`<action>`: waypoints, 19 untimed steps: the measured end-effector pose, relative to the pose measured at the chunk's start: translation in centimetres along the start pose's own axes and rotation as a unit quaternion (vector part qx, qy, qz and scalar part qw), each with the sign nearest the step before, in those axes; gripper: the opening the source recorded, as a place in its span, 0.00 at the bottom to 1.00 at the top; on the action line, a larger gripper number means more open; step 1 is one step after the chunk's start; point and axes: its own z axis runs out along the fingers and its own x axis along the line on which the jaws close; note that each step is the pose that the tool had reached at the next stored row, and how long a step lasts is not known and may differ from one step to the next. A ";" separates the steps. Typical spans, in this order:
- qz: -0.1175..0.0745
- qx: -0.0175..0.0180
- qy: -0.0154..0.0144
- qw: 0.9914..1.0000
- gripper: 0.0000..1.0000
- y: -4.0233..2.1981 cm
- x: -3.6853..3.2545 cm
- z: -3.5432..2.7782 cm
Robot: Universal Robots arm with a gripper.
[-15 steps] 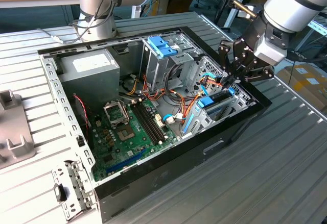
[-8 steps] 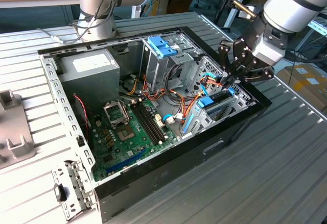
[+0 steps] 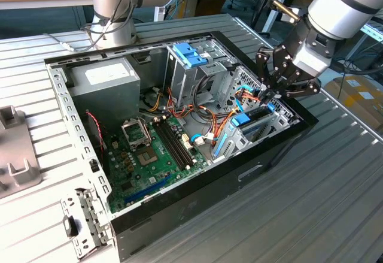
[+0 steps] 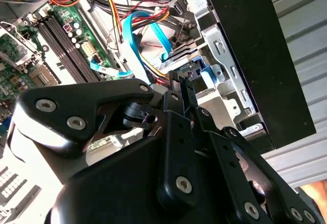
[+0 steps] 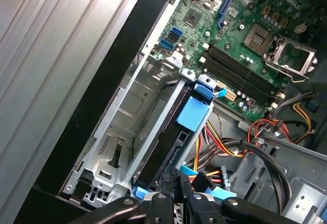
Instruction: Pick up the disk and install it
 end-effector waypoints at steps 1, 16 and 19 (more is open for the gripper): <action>0.002 0.000 0.000 1.000 0.17 0.00 0.00 0.01; 0.038 0.005 0.002 0.999 0.17 0.01 0.02 0.18; 0.044 0.005 0.003 0.999 0.17 0.01 0.02 0.21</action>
